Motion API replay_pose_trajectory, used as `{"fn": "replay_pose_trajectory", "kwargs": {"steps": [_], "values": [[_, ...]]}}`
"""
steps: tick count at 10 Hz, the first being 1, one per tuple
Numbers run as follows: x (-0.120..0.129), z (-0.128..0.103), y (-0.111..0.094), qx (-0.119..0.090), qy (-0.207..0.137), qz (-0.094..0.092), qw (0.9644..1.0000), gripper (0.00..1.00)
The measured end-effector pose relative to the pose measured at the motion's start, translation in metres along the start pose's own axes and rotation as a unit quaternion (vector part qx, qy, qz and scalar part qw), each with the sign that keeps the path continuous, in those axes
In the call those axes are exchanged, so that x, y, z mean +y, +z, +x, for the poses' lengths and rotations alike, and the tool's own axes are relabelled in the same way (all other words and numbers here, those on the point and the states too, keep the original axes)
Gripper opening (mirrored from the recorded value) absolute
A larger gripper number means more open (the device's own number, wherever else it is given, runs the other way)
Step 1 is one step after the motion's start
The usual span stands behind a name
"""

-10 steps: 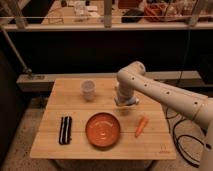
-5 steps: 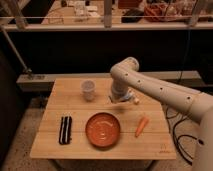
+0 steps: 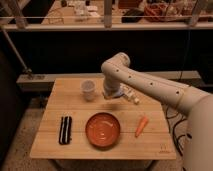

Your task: Place the white sponge in the ceramic cup

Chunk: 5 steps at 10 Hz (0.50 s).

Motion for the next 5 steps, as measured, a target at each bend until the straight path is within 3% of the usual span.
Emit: {"fn": "replay_pose_trajectory", "kwargs": {"steps": [3, 5], "values": [[-0.022, -0.024, -0.004, 0.001, -0.015, 0.007, 0.9999, 0.06], [-0.026, -0.028, -0.007, 0.005, -0.019, 0.011, 0.9997, 0.06]]}}
